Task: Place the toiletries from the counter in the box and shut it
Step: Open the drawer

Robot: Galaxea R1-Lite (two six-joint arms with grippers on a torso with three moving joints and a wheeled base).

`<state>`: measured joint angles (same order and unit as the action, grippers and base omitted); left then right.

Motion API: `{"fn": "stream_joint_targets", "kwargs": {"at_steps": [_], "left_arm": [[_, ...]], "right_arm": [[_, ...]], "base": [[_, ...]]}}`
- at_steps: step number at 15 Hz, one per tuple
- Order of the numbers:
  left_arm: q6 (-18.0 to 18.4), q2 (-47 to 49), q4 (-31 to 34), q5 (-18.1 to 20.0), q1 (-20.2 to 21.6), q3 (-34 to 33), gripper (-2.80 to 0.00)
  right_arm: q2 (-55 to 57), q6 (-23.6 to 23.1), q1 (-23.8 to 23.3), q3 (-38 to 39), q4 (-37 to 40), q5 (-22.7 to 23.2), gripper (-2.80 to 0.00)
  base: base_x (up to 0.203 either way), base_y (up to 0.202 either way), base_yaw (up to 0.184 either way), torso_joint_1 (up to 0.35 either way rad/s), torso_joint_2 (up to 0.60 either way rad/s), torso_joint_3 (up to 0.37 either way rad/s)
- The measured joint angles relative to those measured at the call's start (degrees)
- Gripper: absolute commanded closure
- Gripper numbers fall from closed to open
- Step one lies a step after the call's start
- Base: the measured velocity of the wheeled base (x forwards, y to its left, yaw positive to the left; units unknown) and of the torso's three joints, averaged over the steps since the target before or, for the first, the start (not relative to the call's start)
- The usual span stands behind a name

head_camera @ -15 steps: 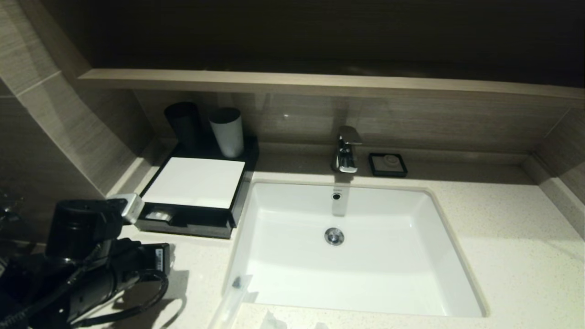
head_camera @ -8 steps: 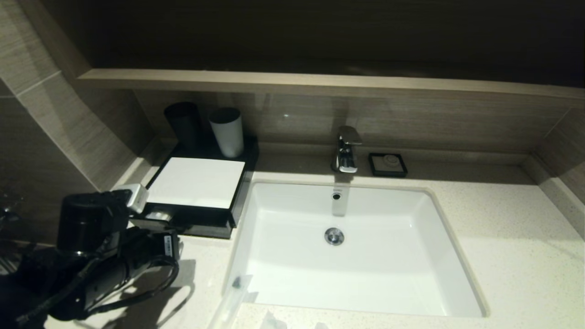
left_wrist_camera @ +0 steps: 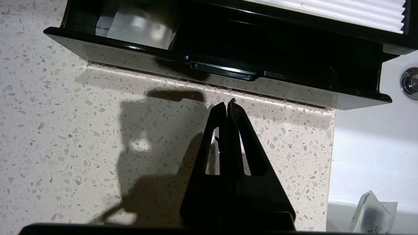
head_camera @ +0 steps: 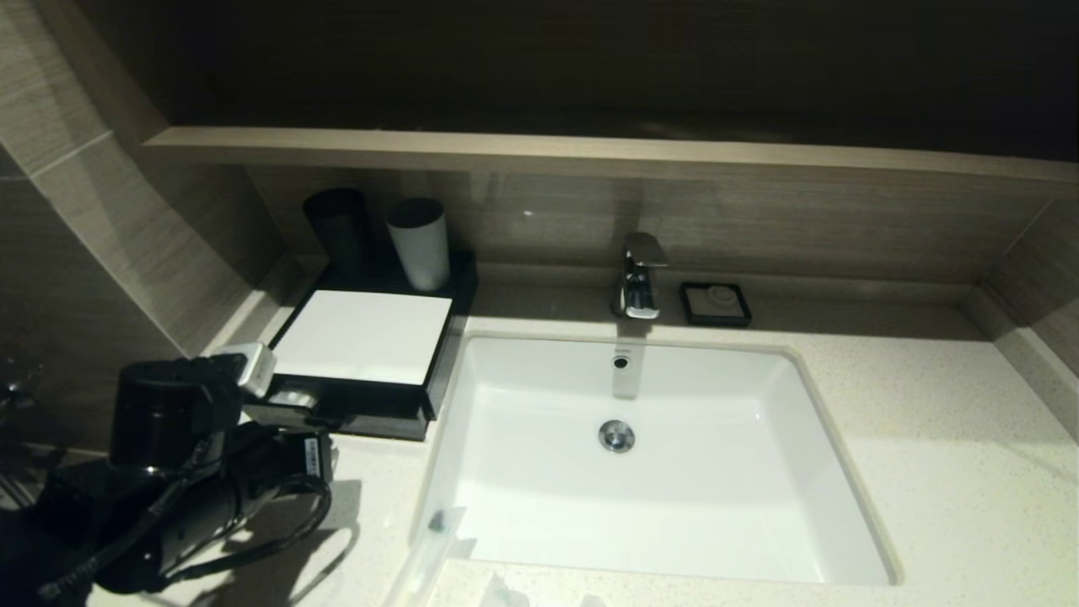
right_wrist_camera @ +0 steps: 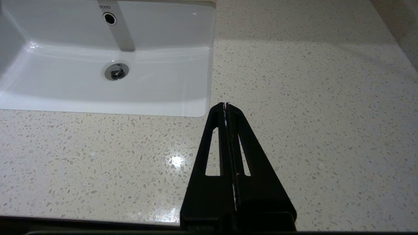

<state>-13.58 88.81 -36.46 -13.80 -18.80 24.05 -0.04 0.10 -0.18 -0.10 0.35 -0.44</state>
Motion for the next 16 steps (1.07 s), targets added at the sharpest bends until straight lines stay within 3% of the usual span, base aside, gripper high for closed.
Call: {"fn": "stream_joint_targets", "kwargs": {"at_steps": [16], "left_arm": [[0.0, 3.3, -3.4, 0.0, 0.0, 1.0, 0.00]], "right_arm": [[0.0, 0.0, 0.0, 0.0, 0.0, 0.0, 0.00]], "base": [[0.000, 0.000, 0.000, 0.000, 0.00, 0.000]]}}
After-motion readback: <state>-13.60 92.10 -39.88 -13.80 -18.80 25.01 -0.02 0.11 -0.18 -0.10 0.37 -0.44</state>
